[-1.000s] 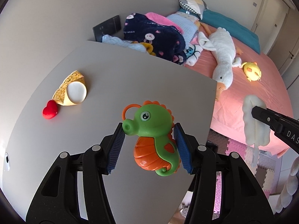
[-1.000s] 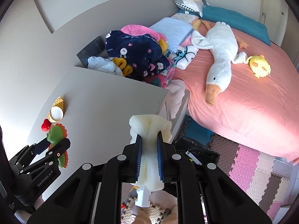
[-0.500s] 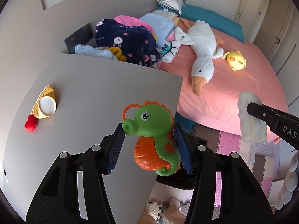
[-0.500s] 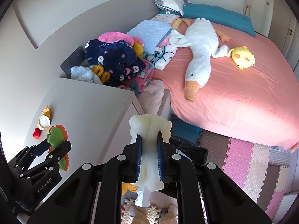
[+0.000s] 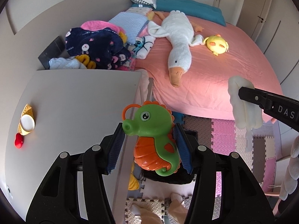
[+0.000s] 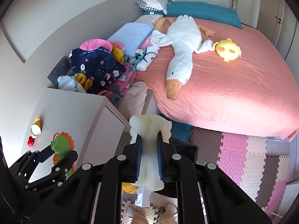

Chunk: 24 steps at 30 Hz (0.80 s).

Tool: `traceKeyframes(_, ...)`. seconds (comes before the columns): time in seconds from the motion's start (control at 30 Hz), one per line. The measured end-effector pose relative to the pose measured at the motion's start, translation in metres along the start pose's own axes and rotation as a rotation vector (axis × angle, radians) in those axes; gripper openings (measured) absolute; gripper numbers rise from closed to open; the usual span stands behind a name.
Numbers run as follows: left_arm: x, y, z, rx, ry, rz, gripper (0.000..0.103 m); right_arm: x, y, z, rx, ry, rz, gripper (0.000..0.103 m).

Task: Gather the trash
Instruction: 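Lower the seahorse and sponge over the black bin and open both tools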

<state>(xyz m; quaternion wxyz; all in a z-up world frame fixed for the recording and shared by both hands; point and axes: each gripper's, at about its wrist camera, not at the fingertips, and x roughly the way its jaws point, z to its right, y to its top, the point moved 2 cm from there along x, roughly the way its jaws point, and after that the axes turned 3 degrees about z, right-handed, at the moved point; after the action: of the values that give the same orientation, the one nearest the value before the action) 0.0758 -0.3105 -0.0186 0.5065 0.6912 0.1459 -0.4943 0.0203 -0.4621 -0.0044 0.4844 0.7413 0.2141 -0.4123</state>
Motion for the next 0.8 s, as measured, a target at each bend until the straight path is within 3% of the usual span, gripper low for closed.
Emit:
traceKeyframes(0.13, 0.005, 0.000, 0.019, 0.048, -0.032, -0.020, 0.054, 0.002, 0.003, 0.012, 0.006, 0.002, -0.013, 0.022)
traceKeyframes(0.17, 0.006, 0.000, 0.024, 0.063, -0.054, -0.031, 0.060, 0.003, 0.005, 0.013, -0.003, 0.005, -0.022, 0.028)
traceKeyframes(0.2, 0.008, 0.000, 0.027, 0.073, -0.059, -0.038, 0.069, 0.003, 0.006, 0.015, -0.013, -0.007, -0.023, 0.045)
traceKeyframes(0.23, 0.008, 0.001, 0.030, 0.081, -0.044, -0.036, 0.088, 0.003, 0.008, 0.015, -0.020, -0.033, -0.013, 0.050)
traceKeyframes(0.27, 0.006, 0.002, 0.033, 0.089, -0.028, -0.020, 0.093, 0.001, 0.009, 0.016, -0.028, -0.053, 0.004, 0.051)
traceKeyframes(0.33, 0.004, 0.002, 0.036, 0.102, -0.023, -0.010, 0.093, 0.000, 0.012, 0.021, -0.021, -0.079, 0.022, 0.056)
traceKeyframes(0.8, 0.008, 0.002, 0.017, 0.059, 0.003, -0.027, 0.093, 0.002, 0.021, 0.031, 0.012, -0.079, 0.024, 0.056)
